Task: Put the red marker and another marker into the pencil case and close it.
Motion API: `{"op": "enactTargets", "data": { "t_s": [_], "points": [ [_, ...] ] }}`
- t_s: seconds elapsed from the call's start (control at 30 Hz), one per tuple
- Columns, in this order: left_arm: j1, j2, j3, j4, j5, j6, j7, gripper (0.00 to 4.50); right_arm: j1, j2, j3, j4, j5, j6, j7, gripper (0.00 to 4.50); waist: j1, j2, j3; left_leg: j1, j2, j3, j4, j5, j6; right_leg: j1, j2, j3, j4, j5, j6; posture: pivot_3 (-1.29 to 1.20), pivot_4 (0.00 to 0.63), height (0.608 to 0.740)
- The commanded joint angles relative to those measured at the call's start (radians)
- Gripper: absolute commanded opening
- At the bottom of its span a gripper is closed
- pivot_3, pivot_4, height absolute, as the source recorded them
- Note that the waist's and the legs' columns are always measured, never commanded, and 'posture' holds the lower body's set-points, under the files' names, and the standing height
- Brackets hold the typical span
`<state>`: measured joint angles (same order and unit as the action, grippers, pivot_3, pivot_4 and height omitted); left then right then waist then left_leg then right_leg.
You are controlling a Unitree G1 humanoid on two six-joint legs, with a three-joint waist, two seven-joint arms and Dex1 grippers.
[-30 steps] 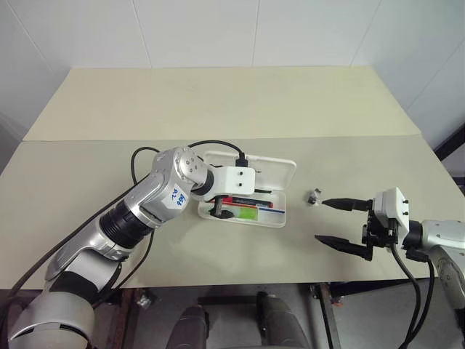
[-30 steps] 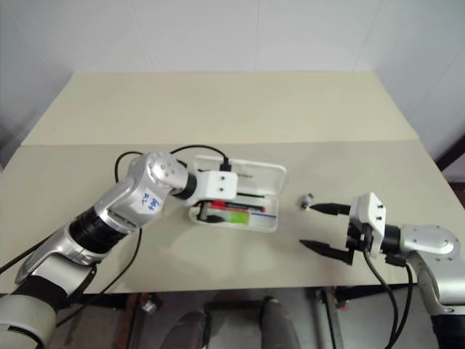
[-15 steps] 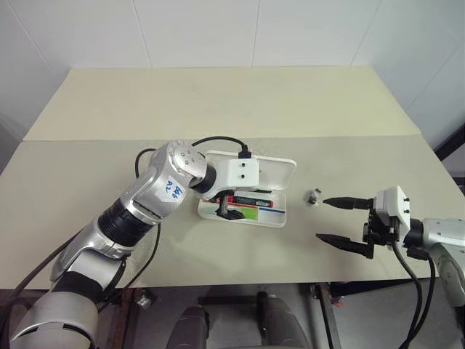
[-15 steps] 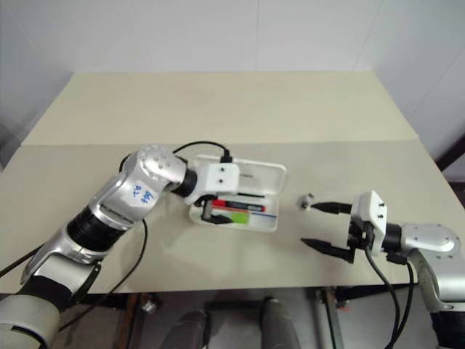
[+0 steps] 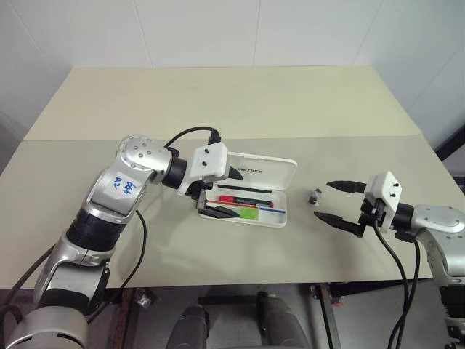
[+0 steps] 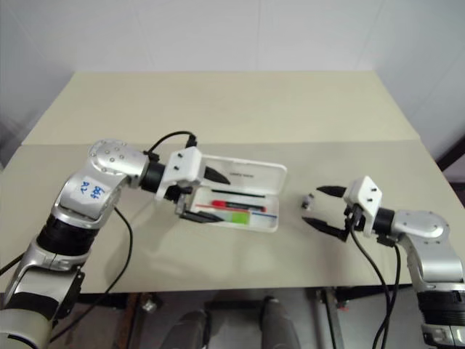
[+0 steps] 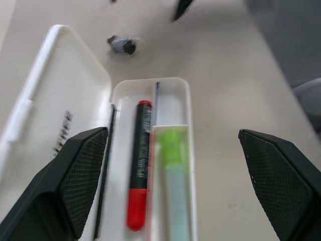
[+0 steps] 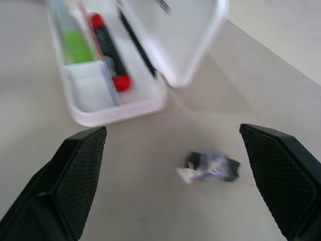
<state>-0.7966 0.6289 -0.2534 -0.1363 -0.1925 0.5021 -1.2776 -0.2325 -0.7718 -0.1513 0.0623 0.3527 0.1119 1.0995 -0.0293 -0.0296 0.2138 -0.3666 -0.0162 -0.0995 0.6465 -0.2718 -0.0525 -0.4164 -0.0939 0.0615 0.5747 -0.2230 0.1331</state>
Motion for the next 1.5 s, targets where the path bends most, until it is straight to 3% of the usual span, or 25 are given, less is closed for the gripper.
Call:
{"op": "enactTargets", "data": {
  "t_s": [0.03,0.13,0.3,0.53,0.87,0.97,1.2,1.33,1.4,1.5],
  "points": [
    [0.047,0.011,0.083,-0.014,-0.098,-0.085,-0.050,4.49,-0.036,0.025,0.000,0.017,-0.013,0.015,-0.060,4.50,0.000,0.000,0.000,0.000,0.000,0.000,0.000,0.000,0.000,0.000,0.000,0.000,0.000,0.000,0.000,0.00,0.150,0.740],
    [0.100,-0.035,0.195,0.012,-0.205,-0.129,-0.032,4.49,-0.064,0.069,0.004,0.032,-0.015,0.063,-0.132,4.50,0.000,0.000,0.000,0.000,0.000,0.000,0.000,0.000,0.000,0.000,0.000,0.000,0.000,0.000,0.000,0.00,0.150,0.740],
    [0.137,-0.030,0.295,0.071,-0.294,-0.128,-0.031,4.49,-0.070,0.135,0.011,0.023,-0.018,0.130,-0.229,4.50,-0.001,0.000,0.000,0.001,0.000,0.000,0.000,0.000,0.000,0.000,0.000,0.000,0.001,0.001,0.000,0.00,0.150,0.740],
    [0.205,0.077,0.339,0.142,-0.339,-0.163,-0.158,4.49,-0.042,0.205,0.017,0.013,-0.044,0.209,-0.368,4.50,-0.002,0.001,0.000,0.001,0.001,0.000,-0.001,0.000,0.000,0.000,0.001,0.000,0.001,0.001,-0.001,0.00,0.150,0.740],
    [0.216,0.125,0.369,0.197,-0.325,-0.192,-0.136,4.49,0.004,0.243,0.014,-0.006,-0.055,0.281,-0.458,4.50,0.001,0.001,0.000,0.001,0.001,-0.001,0.000,0.000,0.000,0.001,0.000,-0.001,0.000,0.001,-0.001,0.00,0.150,0.740],
    [0.211,0.130,0.374,0.203,-0.326,-0.201,-0.134,4.50,0.008,0.249,0.006,-0.009,-0.049,0.284,-0.468,3.93,0.001,0.001,0.000,0.001,0.001,-0.001,-0.001,0.000,0.000,0.001,0.001,-0.001,0.000,0.000,-0.001,0.00,0.150,0.740],
    [0.205,0.134,0.380,0.207,-0.331,-0.207,-0.129,4.50,0.007,0.234,-0.003,-0.007,-0.044,0.260,-0.453,1.64,-0.001,0.001,0.000,0.001,0.001,-0.001,-0.001,0.000,0.000,0.001,0.001,-0.001,-0.001,0.000,-0.002,0.00,0.150,0.740],
    [0.201,0.131,0.378,0.211,-0.331,-0.211,-0.129,4.50,0.006,0.212,-0.008,-0.010,-0.042,0.235,-0.430,1.08,-0.001,0.001,0.000,0.001,0.001,-0.001,-0.001,0.000,0.000,0.001,0.001,-0.001,-0.001,0.000,-0.002,0.00,0.150,0.740],
    [0.198,0.127,0.376,0.215,-0.332,-0.214,-0.129,4.50,0.005,0.200,-0.012,-0.015,-0.041,0.221,-0.416,0.53,-0.001,0.001,0.000,0.001,0.001,-0.001,-0.002,0.000,0.000,0.000,0.001,-0.001,-0.001,0.000,-0.002,0.00,0.150,0.740],
    [0.194,0.118,0.376,0.222,-0.338,-0.219,-0.132,4.50,0.003,0.178,-0.017,-0.045,-0.032,0.201,-0.379,0.53,-0.001,0.001,0.000,0.001,0.001,-0.001,-0.001,0.000,0.000,0.000,0.001,-0.001,-0.001,0.000,-0.002,0.00,0.150,0.740]
  ]
}}
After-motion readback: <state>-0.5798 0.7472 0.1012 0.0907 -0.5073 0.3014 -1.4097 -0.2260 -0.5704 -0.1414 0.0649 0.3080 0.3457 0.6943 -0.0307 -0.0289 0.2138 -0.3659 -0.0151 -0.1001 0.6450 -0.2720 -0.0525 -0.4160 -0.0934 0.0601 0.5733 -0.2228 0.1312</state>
